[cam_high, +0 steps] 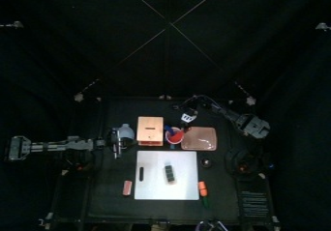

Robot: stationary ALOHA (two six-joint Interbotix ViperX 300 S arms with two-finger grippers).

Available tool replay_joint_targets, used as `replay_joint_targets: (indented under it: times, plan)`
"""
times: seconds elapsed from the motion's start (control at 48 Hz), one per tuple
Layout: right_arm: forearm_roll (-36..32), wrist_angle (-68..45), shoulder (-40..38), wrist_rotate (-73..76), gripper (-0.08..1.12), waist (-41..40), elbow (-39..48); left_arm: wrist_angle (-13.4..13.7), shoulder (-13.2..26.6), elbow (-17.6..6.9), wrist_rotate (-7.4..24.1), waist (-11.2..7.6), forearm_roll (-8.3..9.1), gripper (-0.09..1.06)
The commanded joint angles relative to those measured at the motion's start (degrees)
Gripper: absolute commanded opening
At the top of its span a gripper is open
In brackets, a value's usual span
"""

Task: Place sushi on board then cut the sushi with the knife then place the pieces on the plate
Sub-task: Grasp knife edge with left hand

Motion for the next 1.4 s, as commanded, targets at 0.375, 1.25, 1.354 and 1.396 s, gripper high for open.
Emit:
replay_joint_targets:
  times: [0.375,1.25,1.354,1.396]
  plan:
    - [-5.4,2.8,-4.2,4.8,0.32,1.9,-9.1,-0.3,-1.6,-0.8,0.0,0.18,0.00,-0.02]
    - [-15.6,-17.8,-28.1,4.9,0.32,15.1,2.9,-1.5,-2.1,-1.1,0.2,0.18,0.26,-0.02]
    - [-17.7,-27.1,-31.1,5.2,0.32,19.6,8.2,-2.9,-2.1,-1.0,0.2,0.26,0.26,-0.01]
    - [-18.0,-30.7,-32.3,5.3,0.32,21.3,10.5,-3.4,-2.1,-0.9,0.2,0.26,0.18,-0.01]
